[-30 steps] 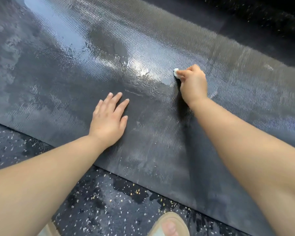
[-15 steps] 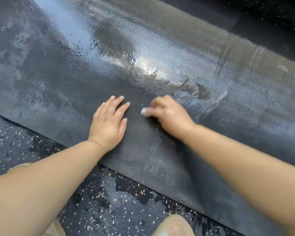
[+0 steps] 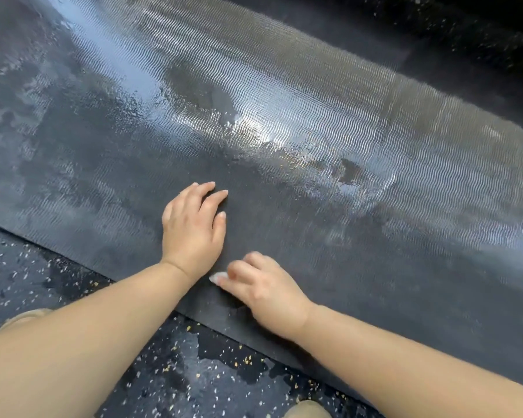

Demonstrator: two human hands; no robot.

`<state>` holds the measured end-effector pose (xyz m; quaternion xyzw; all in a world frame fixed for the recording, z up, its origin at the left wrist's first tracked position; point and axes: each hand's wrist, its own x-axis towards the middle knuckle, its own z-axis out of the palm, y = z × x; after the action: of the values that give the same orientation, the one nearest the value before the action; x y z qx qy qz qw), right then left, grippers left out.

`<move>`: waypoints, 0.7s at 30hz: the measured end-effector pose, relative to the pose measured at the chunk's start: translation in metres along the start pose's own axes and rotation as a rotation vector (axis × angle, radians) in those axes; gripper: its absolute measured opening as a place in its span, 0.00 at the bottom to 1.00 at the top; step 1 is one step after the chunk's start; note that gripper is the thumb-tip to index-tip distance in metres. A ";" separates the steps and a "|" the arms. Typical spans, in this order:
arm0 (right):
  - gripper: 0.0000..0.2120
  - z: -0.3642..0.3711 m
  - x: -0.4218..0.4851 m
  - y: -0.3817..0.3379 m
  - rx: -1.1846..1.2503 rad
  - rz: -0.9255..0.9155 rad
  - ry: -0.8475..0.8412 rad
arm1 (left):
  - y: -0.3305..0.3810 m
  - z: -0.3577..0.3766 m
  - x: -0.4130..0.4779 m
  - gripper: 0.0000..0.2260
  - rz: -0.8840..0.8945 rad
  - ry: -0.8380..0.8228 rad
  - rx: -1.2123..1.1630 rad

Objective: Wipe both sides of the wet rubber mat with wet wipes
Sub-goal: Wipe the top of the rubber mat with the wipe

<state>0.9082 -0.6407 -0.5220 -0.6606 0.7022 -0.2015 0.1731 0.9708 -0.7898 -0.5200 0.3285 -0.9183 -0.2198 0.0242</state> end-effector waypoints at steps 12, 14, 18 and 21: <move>0.13 -0.094 0.057 0.195 -0.186 0.685 0.532 | 0.026 0.008 0.046 0.17 0.139 -0.040 0.029; 0.09 -0.078 0.048 0.165 -0.212 0.609 0.527 | 0.031 0.013 0.054 0.17 0.144 -0.033 0.045; 0.15 -0.035 -0.014 0.094 -0.100 0.382 0.455 | 0.046 0.028 0.085 0.19 0.184 -0.006 0.075; 0.16 -0.023 -0.050 0.073 -0.091 0.312 0.348 | 0.062 0.037 0.115 0.19 0.225 -0.012 0.080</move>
<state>0.8374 -0.5863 -0.5408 -0.5065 0.8235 -0.2510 0.0486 0.8367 -0.8036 -0.5392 0.2228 -0.9574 -0.1811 0.0299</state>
